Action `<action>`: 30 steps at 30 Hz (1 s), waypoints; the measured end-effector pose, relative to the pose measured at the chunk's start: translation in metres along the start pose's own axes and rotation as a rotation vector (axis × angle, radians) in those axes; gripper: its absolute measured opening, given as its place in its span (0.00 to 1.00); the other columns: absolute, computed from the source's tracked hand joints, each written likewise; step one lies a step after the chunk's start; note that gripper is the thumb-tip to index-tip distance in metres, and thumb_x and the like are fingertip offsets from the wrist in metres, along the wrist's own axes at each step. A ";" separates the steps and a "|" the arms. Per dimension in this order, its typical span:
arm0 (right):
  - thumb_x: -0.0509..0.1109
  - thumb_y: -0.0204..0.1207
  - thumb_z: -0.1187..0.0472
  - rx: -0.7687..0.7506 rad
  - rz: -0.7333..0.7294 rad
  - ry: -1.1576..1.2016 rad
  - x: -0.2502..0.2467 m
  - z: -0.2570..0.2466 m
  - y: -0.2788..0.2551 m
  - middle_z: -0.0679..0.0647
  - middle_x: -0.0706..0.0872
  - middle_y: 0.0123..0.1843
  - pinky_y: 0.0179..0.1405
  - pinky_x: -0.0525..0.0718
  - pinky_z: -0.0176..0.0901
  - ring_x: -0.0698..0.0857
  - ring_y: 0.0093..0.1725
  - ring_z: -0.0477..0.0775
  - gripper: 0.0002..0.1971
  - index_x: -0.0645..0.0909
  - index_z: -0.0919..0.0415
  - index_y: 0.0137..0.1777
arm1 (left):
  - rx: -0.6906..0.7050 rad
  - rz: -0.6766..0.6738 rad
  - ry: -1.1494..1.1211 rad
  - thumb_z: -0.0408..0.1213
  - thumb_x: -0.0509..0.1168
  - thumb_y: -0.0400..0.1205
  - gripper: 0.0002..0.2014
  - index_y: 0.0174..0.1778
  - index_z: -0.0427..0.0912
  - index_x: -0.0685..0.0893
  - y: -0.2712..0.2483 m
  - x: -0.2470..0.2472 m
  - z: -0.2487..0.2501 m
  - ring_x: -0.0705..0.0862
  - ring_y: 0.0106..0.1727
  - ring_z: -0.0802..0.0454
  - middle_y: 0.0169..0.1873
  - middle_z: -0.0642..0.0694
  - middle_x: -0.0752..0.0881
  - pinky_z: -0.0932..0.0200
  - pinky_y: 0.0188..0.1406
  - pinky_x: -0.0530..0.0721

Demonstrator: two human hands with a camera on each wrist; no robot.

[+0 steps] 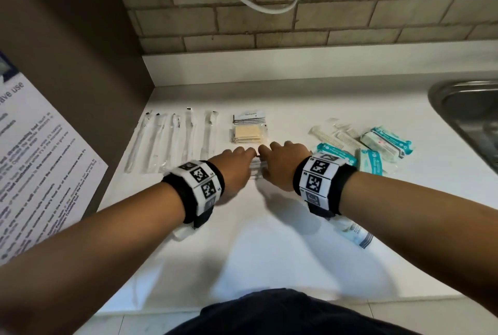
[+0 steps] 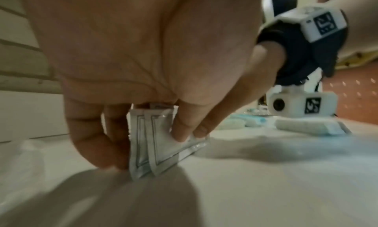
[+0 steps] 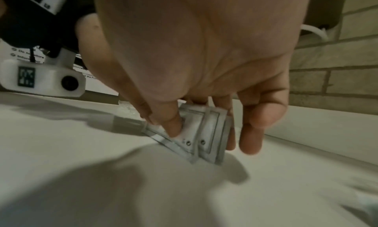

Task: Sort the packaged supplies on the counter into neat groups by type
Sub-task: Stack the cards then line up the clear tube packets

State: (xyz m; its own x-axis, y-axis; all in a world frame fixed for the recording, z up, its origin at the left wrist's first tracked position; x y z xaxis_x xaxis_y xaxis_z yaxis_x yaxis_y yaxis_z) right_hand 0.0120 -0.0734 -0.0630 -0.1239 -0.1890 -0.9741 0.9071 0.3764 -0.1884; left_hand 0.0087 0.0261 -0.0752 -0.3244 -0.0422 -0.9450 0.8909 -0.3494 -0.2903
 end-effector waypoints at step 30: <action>0.71 0.75 0.63 0.061 -0.072 0.619 0.007 0.027 0.007 0.55 0.85 0.55 0.48 0.79 0.43 0.84 0.53 0.58 0.15 0.77 0.59 0.61 | -0.142 0.121 -0.542 0.41 0.68 0.82 0.15 0.63 0.41 0.79 -0.006 -0.007 -0.038 0.82 0.50 0.52 0.51 0.49 0.84 0.61 0.51 0.79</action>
State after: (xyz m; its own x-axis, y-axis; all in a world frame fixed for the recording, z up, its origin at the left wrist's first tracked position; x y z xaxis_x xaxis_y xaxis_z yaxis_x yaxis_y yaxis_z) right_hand 0.0281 -0.0969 -0.0674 -0.3793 0.3551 -0.8545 0.9068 0.3265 -0.2668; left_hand 0.0179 0.0637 -0.0727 -0.3006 -0.5609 -0.7714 0.9537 -0.1847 -0.2374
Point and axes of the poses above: each hand's wrist, its own y-axis towards the middle knuckle, its own x-axis out of the palm, z = x × y, the point moved 6 cm from there along y, towards the middle knuckle
